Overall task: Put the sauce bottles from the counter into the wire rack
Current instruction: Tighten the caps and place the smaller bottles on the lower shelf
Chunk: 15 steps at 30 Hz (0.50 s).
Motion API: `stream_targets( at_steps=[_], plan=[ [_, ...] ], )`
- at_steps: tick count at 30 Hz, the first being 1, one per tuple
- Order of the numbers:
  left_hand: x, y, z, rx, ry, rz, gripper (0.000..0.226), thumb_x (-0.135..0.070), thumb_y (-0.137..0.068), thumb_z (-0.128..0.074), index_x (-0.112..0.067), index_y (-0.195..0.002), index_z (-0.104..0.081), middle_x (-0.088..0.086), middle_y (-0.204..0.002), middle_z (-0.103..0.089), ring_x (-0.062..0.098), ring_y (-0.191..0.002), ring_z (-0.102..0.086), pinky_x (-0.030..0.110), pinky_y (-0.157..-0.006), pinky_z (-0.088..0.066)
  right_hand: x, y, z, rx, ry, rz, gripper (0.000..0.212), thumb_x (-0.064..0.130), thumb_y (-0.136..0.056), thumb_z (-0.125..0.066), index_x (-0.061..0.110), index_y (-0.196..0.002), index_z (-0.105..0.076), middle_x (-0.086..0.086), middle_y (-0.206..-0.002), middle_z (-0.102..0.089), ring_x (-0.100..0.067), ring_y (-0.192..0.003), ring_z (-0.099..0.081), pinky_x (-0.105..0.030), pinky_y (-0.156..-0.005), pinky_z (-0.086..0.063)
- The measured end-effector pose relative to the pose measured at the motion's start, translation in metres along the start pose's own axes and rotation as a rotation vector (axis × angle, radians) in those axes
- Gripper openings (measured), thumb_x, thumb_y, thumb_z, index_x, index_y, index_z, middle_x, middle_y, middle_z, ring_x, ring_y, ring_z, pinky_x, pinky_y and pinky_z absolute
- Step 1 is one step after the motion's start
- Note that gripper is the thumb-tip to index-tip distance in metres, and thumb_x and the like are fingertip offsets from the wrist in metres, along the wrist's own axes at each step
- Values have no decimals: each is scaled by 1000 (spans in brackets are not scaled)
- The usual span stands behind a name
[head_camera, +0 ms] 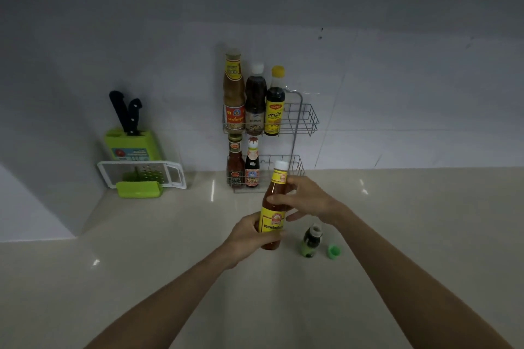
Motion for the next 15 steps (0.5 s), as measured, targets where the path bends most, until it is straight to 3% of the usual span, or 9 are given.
stream_targets(
  at_steps=[3, 6, 8, 10, 13, 15],
  plan=[
    [-5, -27, 9, 22, 34, -1, 60, -20, -71, -82, -15, -126, -57, 4, -123, -67, 19, -112, -63, 31, -94, -52, -10, -29, 18, -66, -34, 27, 37, 24, -76, -79, 18, -109, -64, -3, -108, -63, -20, -96, -67, -36, -68, -62],
    [-15, -55, 35, -44, -52, 24, 99, -33, -65, -85, -19, -148, -31, -9, -148, -37, 10, -139, -34, 29, -112, -31, -16, -59, 47, -260, -61, 107, 38, 19, -74, -81, 16, -108, -63, -1, -105, -65, -22, -96, -67, -30, -73, -61],
    [-20, -72, 63, -166, -70, 42, 93, -25, -75, -79, -19, -150, -24, -11, -142, -36, 10, -138, -30, 23, -105, -29, -22, -78, 63, -406, -32, 182, 41, 18, -75, -80, 14, -111, -61, -1, -104, -66, -18, -93, -66, -19, -75, -56],
    [-21, -88, 89, -267, -67, 64, 89, -16, -81, -73, -16, -151, -18, -1, -147, -35, 12, -136, -31, 21, -97, -26, -27, -91, 73, -532, -14, 247, 44, 19, -76, -80, 12, -115, -60, -2, -106, -67, -16, -95, -64, -18, -79, -52],
    [-14, -109, 112, -301, -51, 152, 102, -20, -80, -75, -13, -153, -3, 5, -161, -15, 21, -146, -20, 25, -106, -25, -33, -113, 71, -586, 4, 295, 41, 15, -77, -78, 11, -114, -59, -2, -104, -64, -12, -95, -60, -7, -74, -46],
    [-11, -121, 120, -293, -14, 188, 108, -19, -79, -76, -12, -153, 4, 5, -163, -7, 22, -148, -15, 30, -112, -23, -34, -128, 64, -563, 7, 298, 38, 13, -77, -76, 13, -111, -59, -4, -104, -63, -14, -95, -59, -8, -74, -45]
  ],
)
Point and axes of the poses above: each hand's wrist, its own y-axis away from the middle knuckle, its own z-axis out of the back of the hand, x = y × z, the point moved 8 cm from there along -y, towards the middle knuckle
